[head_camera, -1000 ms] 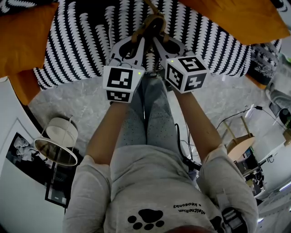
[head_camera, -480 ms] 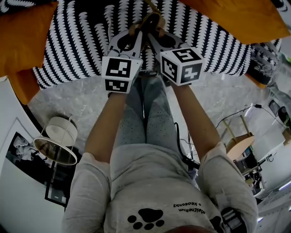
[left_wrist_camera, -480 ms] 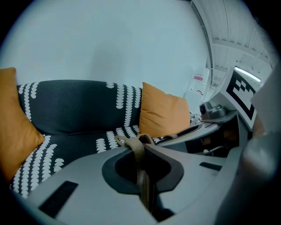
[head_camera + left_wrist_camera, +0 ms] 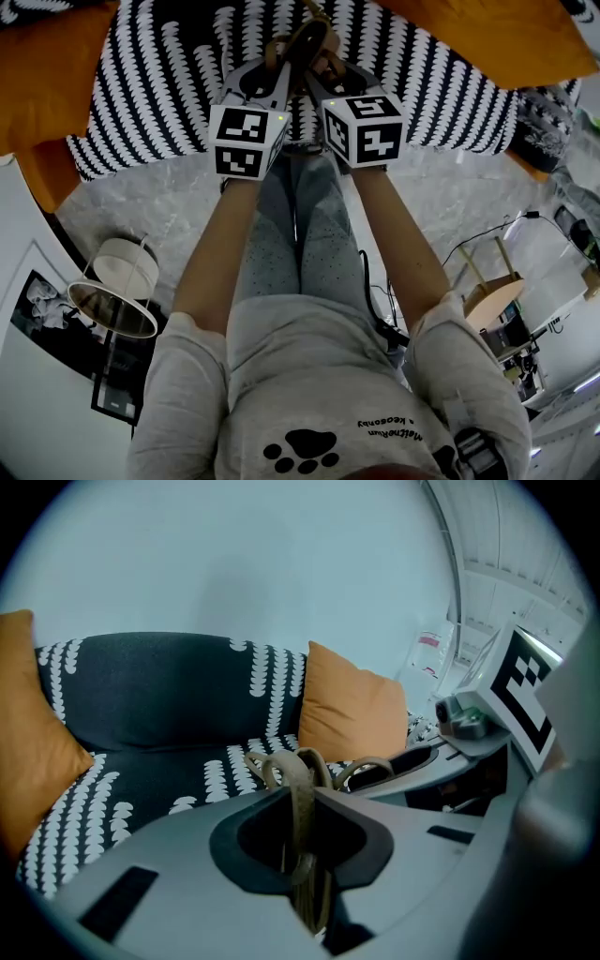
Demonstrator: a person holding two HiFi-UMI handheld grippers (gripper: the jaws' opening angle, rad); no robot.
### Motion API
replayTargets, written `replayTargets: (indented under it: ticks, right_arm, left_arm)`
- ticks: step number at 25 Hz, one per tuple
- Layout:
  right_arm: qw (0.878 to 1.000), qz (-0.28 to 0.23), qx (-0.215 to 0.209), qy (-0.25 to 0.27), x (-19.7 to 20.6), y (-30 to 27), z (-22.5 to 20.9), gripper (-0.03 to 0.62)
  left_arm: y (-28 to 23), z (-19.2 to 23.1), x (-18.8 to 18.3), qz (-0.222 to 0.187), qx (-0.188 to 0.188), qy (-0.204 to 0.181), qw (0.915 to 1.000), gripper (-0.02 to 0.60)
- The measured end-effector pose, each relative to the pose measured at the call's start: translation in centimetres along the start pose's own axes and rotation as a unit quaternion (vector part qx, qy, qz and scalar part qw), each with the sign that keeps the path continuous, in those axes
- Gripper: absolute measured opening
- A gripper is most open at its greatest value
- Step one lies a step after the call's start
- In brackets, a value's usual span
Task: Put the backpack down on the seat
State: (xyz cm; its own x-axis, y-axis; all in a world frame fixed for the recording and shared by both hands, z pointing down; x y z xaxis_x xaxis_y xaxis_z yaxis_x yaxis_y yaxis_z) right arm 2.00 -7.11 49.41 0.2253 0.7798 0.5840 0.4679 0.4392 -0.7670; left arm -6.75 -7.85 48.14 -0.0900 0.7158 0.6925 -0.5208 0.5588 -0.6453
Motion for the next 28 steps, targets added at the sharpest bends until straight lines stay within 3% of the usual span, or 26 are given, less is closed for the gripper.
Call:
replayTargets:
  ticks: [2,4,8,13,17,21,24,28]
  right_arm:
    - [1.0,0.01,0.006,-0.008,0.8,0.0,-1.1,0.203]
    - [1.0,0.018,0.012,-0.015,2.8,-1.3,-2.5,0.227]
    - [0.999,0.027,0.046,0.007,5.4,-3.3,-4.4,0.253]
    - [0.995,0.018,0.077,0.052,4.5,-1.2,-4.3,0.256]
    - [0.992,-0.003,0.092,0.087,1.2,-0.6,-3.1,0.255]
    - [0.992,-0.018,0.085,0.089,-0.2,0.0,-2.5,0.255]
    - [0.992,-0.022,0.086,0.093,0.2,2.4,-1.9,0.255]
    - [0.991,-0.039,0.09,0.093,-2.6,6.6,-1.1,0.255]
  left_arm:
    - [-0.9,-0.7,0.3,0.008,0.004,0.005,0.9999,0.052]
    - [-3.0,-0.6,2.5,0.025,0.005,0.017,0.9995,0.171]
    - [-5.2,0.1,5.9,0.035,0.004,0.014,0.9993,0.229]
    - [-3.9,-1.2,5.1,0.024,0.011,0.007,0.9996,0.239]
    - [-2.5,0.2,2.6,0.011,0.001,0.004,0.9999,0.239]
    - [-1.2,0.8,1.0,-0.005,-0.014,0.001,0.9999,0.239]
    - [0.4,-1.2,0.7,-0.013,-0.014,-0.001,0.9998,0.239]
    - [3.0,-3.6,-2.9,-0.029,-0.012,-0.009,0.9995,0.239]
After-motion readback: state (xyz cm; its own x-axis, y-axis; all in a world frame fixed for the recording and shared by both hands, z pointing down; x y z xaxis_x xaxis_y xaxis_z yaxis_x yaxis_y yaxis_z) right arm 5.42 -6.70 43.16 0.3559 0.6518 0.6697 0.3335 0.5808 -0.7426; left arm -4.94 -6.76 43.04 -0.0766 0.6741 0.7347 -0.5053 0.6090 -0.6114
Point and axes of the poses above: the fingertips, and each gripper's own axes: y backward along the fingers, z to its left, x out of its underside, the point moved 4 cm from there along y, backward along the fingers, and after that the axes turned 6 degrees about y, right-handed, at the moved point
